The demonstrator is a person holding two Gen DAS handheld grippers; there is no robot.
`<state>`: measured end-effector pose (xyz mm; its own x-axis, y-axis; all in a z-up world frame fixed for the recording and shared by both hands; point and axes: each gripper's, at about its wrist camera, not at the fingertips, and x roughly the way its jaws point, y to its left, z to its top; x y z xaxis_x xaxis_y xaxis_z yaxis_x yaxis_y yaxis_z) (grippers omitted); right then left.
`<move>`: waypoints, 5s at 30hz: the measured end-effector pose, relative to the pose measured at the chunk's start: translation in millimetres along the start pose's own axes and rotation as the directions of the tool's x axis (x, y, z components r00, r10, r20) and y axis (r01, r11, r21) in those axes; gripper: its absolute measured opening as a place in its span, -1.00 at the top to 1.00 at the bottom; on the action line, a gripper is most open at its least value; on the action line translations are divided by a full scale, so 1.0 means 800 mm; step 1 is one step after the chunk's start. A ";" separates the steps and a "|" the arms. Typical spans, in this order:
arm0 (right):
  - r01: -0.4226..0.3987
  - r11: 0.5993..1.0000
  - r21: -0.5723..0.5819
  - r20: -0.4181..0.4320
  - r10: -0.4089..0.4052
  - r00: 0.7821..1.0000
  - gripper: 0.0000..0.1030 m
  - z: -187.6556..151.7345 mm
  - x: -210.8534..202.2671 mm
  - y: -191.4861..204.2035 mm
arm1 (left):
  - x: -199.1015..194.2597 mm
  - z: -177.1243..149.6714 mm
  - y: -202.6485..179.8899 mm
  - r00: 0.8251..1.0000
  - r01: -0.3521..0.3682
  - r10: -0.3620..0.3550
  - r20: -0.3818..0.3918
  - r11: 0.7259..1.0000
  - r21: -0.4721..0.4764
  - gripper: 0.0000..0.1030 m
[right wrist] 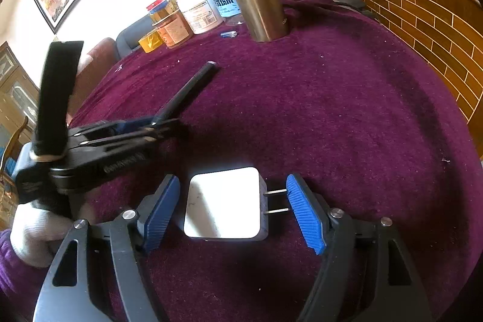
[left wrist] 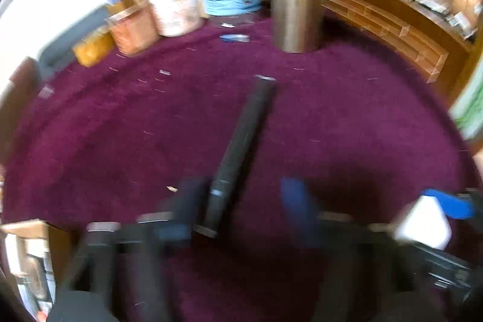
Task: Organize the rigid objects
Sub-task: 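Grasp the black cylindrical pen with the left gripper while the right gripper holds the charger, then carry the black pen and charger into the tray and open both grippers, then withdraw both grippers up and away from the tray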
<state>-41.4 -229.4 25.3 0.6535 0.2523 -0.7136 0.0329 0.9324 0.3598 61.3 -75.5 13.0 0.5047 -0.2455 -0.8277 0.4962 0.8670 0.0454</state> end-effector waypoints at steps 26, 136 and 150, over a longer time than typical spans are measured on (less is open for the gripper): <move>-0.014 1.000 0.012 0.003 0.014 1.000 -0.42 0.000 -0.002 -0.004 | -0.104 -0.119 0.045 0.996 0.074 -0.061 0.062 0.968 -0.240 0.74; -0.106 0.898 -0.428 0.186 0.202 0.962 -0.59 -0.168 -0.150 0.319 | -0.432 -0.345 0.078 0.626 -0.354 0.675 0.391 0.693 -0.628 -0.98; -0.087 0.879 -0.468 0.105 0.153 0.983 -0.60 -0.195 -0.115 0.332 | -0.387 -0.356 0.108 0.687 -0.419 0.703 0.185 0.590 -0.690 -0.98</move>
<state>-210.5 35.3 92.8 0.7266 0.3634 -0.5831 -0.3819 0.9191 0.0970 -253.7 198.9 114.0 0.8258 0.3610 -0.4332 -0.4058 0.9139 -0.0120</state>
